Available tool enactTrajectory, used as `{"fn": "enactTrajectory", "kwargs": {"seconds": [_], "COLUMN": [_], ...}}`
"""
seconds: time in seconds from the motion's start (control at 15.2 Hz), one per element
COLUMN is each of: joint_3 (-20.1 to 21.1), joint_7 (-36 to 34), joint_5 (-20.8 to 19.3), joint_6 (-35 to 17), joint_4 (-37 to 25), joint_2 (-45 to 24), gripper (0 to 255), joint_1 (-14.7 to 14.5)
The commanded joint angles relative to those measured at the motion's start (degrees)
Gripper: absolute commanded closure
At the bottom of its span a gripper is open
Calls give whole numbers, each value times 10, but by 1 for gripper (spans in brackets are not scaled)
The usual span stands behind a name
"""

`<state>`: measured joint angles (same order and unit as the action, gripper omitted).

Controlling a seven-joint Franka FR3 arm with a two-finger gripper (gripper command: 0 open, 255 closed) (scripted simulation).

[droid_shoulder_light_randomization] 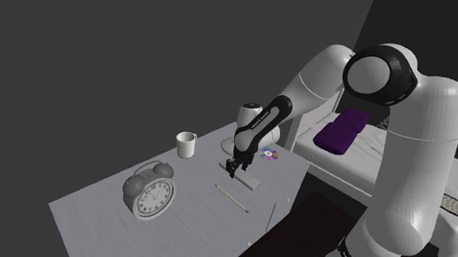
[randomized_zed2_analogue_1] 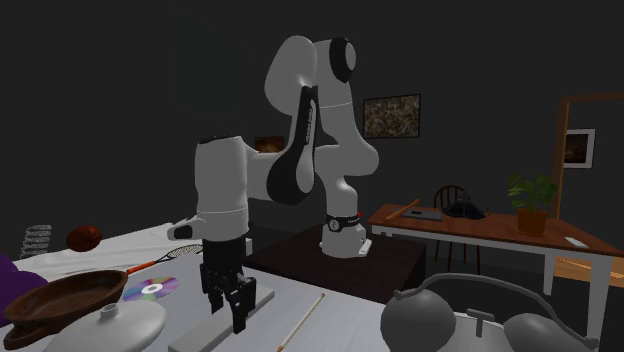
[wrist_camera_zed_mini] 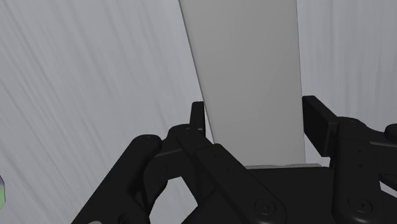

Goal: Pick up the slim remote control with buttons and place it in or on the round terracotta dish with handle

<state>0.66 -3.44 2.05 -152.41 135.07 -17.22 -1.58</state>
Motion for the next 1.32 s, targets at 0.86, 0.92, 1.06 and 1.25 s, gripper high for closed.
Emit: {"fn": "enactTrajectory", "kwargs": {"seconds": [0.86,0.92,1.06,1.25], "joint_3": [-1,-1,-1,-2], "joint_7": [-4,-4,-4,-5], "joint_5": [-2,-3,-3,-3], "joint_6": [86,94,109,131], "joint_4": [-2,-3,-5,-10], "joint_2": [84,90,103,121], "gripper": [255,255,255,255], "joint_1": [0,0,0,0]}}
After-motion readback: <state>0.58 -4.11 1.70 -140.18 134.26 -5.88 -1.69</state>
